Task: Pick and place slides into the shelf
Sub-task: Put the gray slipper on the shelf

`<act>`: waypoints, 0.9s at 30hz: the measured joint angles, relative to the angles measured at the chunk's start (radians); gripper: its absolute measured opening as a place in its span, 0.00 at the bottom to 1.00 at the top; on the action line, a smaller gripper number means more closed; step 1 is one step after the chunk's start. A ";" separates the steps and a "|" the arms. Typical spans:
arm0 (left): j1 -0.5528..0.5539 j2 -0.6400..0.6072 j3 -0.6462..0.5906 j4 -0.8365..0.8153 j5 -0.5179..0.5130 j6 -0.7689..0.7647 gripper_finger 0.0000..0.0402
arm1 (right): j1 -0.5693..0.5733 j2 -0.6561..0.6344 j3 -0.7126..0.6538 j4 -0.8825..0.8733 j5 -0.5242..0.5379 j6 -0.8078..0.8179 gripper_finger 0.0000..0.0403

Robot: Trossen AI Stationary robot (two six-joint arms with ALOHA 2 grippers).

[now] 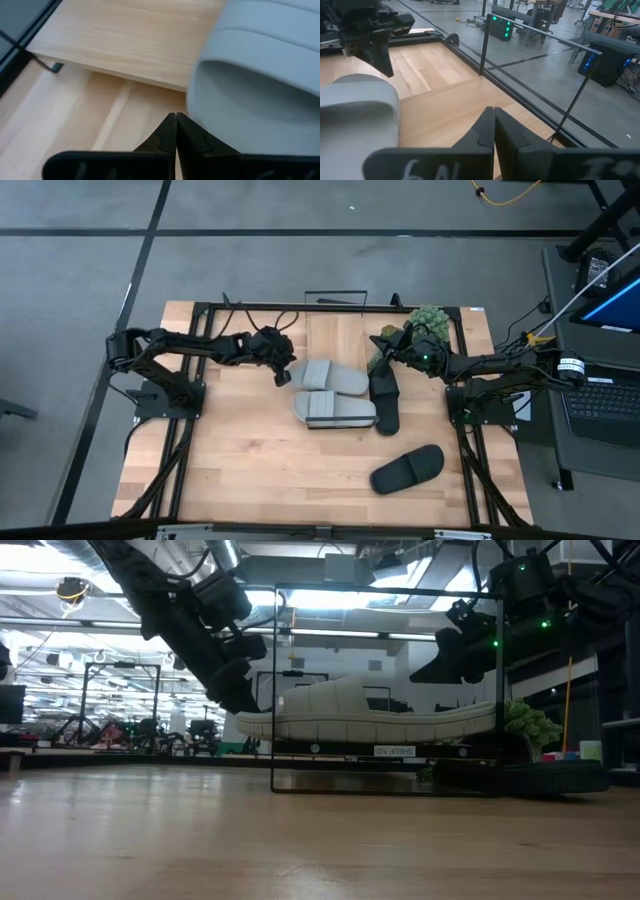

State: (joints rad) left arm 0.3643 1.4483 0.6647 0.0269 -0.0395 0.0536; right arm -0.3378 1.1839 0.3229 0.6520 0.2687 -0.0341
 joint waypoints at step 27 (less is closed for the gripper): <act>-0.020 -0.001 0.001 0.004 -0.089 0.087 0.00 | 0.008 0.000 0.000 0.001 0.000 0.000 0.01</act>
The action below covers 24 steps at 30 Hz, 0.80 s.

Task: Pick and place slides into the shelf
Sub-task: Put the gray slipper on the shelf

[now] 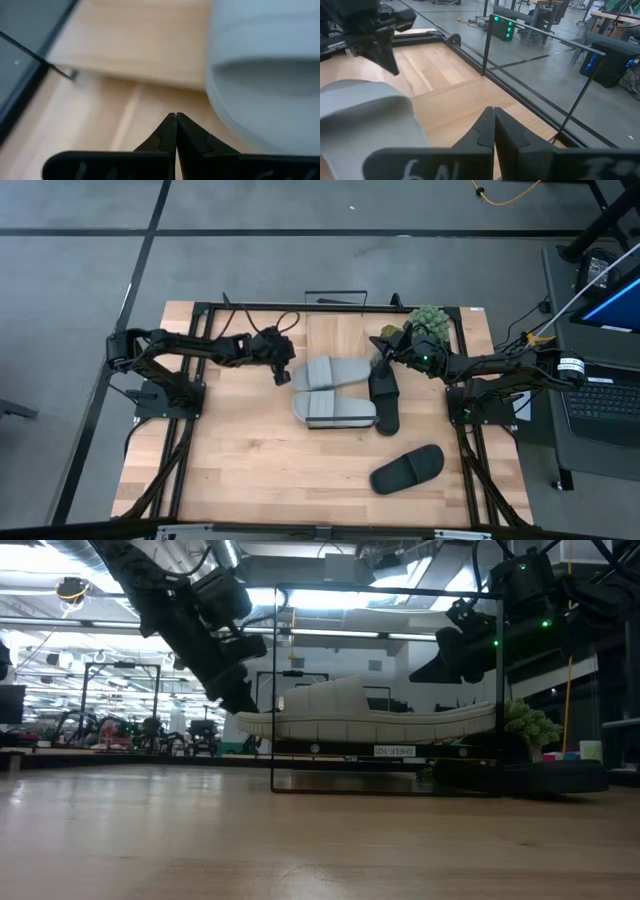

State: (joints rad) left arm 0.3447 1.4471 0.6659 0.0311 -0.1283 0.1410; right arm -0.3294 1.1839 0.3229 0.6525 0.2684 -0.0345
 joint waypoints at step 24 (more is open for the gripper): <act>0.154 0.135 0.309 -0.145 0.299 0.183 0.00 | 0.000 0.000 0.000 0.006 0.000 0.000 0.01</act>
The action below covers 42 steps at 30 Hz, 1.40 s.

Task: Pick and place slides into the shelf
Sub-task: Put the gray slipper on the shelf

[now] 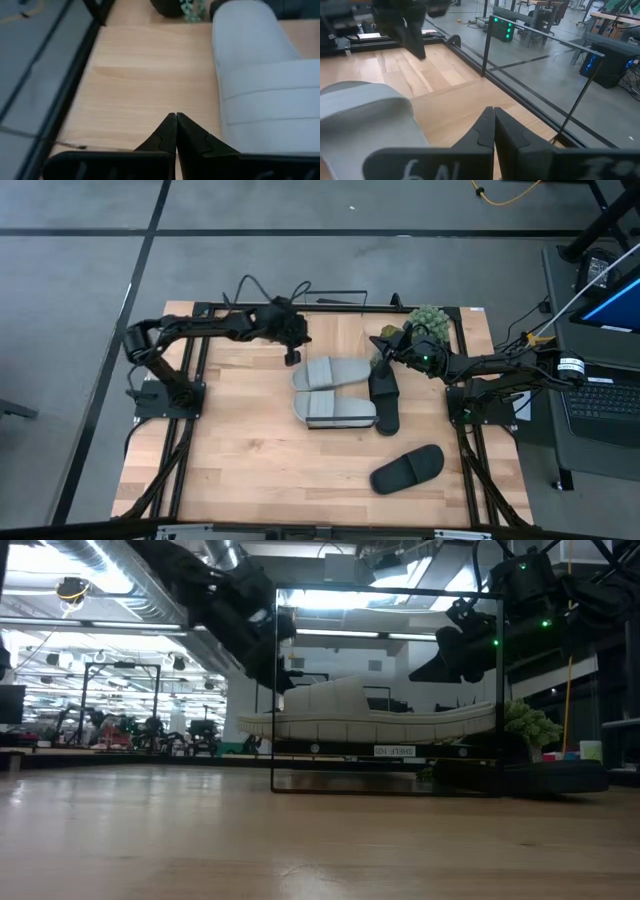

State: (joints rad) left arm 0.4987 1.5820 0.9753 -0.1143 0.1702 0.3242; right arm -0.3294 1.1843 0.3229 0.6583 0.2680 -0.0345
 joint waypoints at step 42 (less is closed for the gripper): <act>-0.063 0.288 0.274 -0.233 0.323 0.326 0.00 | 0.000 0.000 0.000 -0.002 -0.010 -0.021 0.01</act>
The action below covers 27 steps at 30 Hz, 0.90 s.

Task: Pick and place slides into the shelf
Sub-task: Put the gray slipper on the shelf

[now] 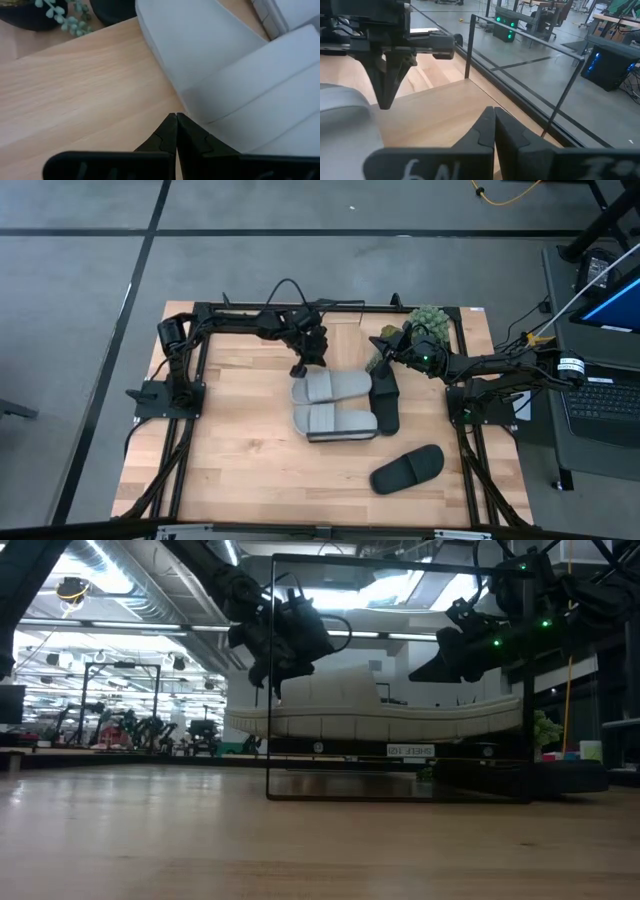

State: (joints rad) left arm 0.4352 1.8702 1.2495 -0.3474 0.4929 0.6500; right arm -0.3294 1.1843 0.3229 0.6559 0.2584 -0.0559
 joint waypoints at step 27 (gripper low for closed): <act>0.049 -0.195 0.018 -0.015 -0.082 -0.117 0.00 | -0.064 0.000 0.227 -0.490 -0.221 -0.053 0.01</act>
State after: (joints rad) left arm 0.4847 1.6747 1.2679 -0.3621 0.4113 0.5330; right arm -0.3930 1.1843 0.5498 0.1659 0.0373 -0.1091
